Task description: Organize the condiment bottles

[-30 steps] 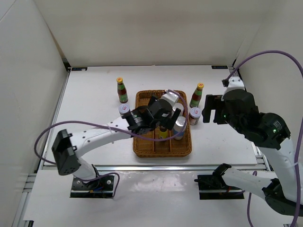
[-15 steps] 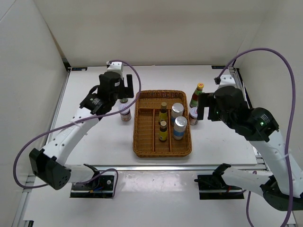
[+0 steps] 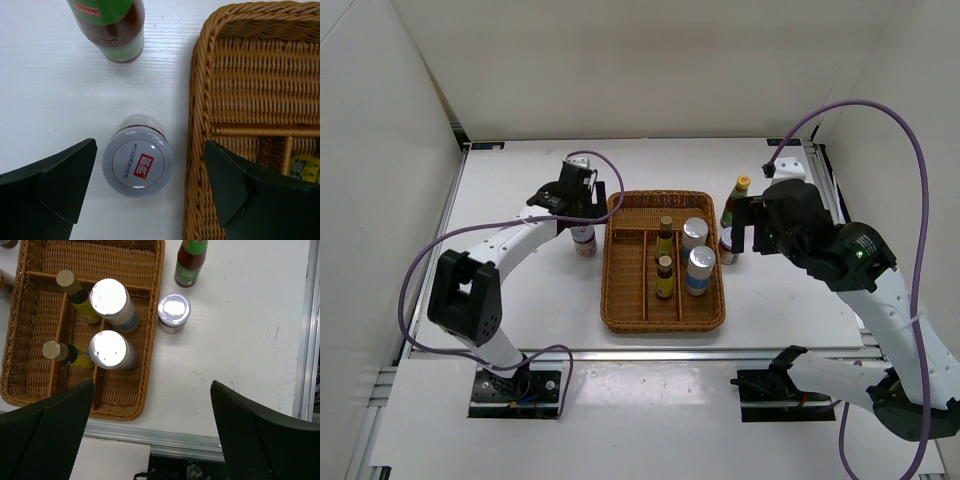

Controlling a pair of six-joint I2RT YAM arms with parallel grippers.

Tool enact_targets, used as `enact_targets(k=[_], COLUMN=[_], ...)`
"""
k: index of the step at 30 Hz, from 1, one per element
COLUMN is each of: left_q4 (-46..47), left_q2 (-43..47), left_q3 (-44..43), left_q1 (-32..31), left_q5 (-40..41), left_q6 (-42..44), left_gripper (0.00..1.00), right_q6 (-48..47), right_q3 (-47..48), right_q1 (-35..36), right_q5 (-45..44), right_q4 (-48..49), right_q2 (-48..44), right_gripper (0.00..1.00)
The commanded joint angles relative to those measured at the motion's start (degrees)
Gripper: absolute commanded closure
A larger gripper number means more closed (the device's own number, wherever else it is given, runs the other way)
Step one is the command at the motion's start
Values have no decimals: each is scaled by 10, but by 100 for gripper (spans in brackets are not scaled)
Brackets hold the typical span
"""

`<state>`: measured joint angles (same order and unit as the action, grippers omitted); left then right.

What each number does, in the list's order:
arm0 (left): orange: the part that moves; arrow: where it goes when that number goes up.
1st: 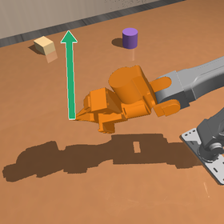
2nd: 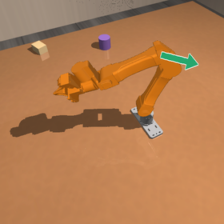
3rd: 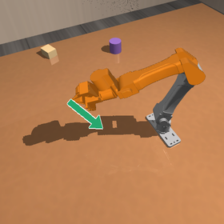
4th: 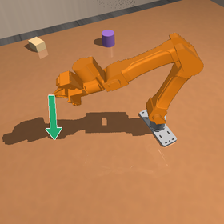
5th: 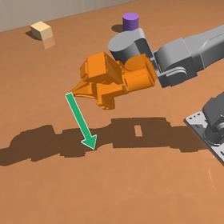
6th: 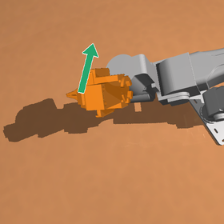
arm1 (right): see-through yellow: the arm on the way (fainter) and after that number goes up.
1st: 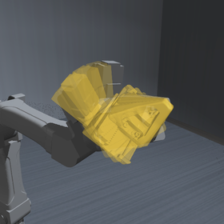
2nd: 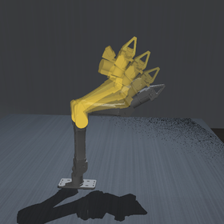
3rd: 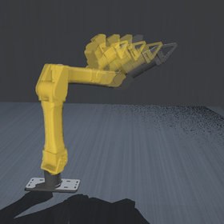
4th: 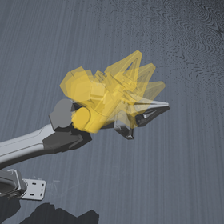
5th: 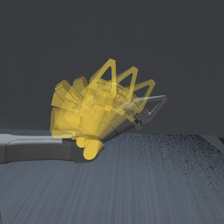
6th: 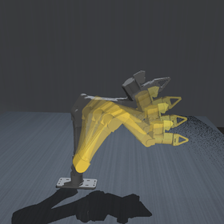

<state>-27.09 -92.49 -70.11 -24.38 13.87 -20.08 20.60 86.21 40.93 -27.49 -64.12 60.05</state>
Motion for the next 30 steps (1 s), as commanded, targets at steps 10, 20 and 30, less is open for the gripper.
enact_targets(k=[10, 20, 30], left_q4=[45, 37, -25], left_q2=[-38, -20, 57], left_q3=[30, 34, -71], left_q1=[19, 19, -41], left_q5=[-27, -38, 32], left_q6=[-42, -30, -2], left_gripper=[7, 54, 89], right_q6=[-14, -14, -14], right_q3=[-3, -3, -3], right_q1=[-1, -1, -1], right_q5=[-18, -24, -40], right_q4=[-7, -13, -13], right_q2=[-10, -10, -10], right_gripper=[1, 1, 1])
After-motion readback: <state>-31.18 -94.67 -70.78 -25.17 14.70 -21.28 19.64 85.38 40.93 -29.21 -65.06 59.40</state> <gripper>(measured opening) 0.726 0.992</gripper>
